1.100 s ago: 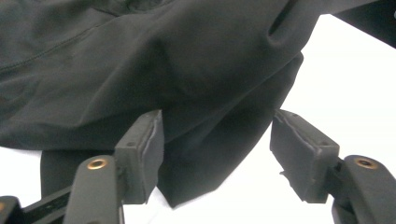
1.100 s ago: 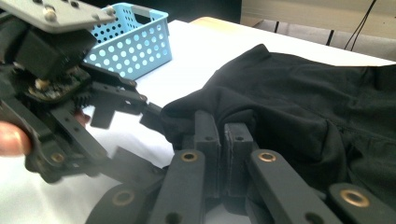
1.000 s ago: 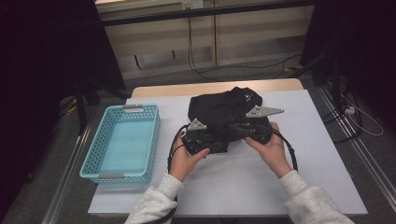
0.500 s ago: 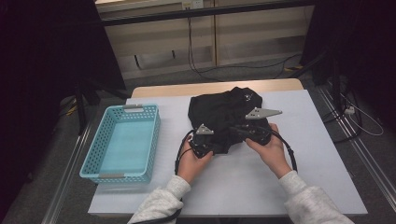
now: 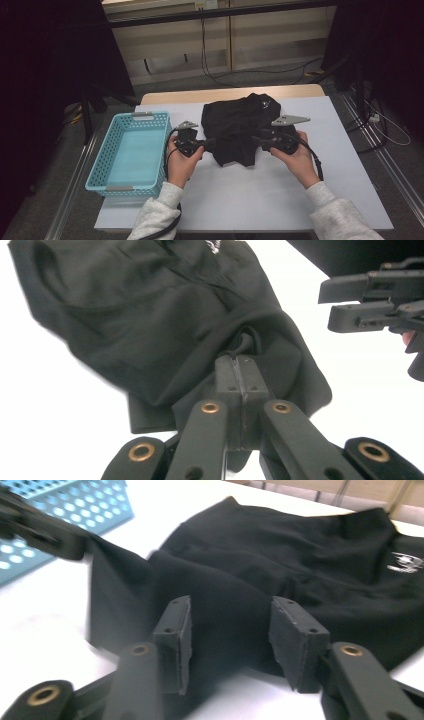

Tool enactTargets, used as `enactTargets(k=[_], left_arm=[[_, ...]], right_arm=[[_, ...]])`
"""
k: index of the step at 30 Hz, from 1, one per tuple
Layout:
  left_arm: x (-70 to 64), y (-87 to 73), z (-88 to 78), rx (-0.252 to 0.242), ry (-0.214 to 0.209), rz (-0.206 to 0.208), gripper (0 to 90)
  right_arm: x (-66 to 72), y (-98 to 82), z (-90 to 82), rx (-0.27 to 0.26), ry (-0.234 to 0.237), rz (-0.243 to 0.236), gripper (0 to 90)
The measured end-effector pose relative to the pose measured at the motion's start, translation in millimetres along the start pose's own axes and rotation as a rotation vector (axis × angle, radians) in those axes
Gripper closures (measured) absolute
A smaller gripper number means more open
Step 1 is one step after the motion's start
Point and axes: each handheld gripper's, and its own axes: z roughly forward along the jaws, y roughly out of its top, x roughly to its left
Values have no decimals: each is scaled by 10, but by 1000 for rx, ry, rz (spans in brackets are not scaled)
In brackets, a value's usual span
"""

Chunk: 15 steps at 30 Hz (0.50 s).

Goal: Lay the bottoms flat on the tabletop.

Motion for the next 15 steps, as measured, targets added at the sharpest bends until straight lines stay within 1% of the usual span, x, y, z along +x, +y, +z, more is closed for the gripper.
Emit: enactTargets(k=[2,4,5,6,7,9,10,12,14,15], left_arm=[[17,10,-32,-13,12,-7,900],[32,12,-47,-17,21,-7,900],[39,5,-43,-11,27,-5,900],[43,-2,-35,-6,28,-6,900],[51,-14,-21,-5,25,-10,900],[52,-34,7,6,26,-11,900],[50,-42,21,12,25,-10,900],[33,-66,66,24,25,-4,900],[24,-88,107,38,31,8,900],[15,-108,139,49,27,7,900]], right_arm=[[-50,-33,-6,18,-14,2,526],[-85,-91,7,48,-4,14,541],[-88,-124,23,74,4,10,540],[-72,-175,48,116,-8,-25,547],[-57,-207,66,143,-15,-51,554],[-26,-277,114,204,-16,-94,556],[-18,-304,136,214,-15,-107,560],[5,-336,190,235,2,-117,552],[49,-340,221,247,33,-133,543],[83,-343,239,255,48,-151,538]])
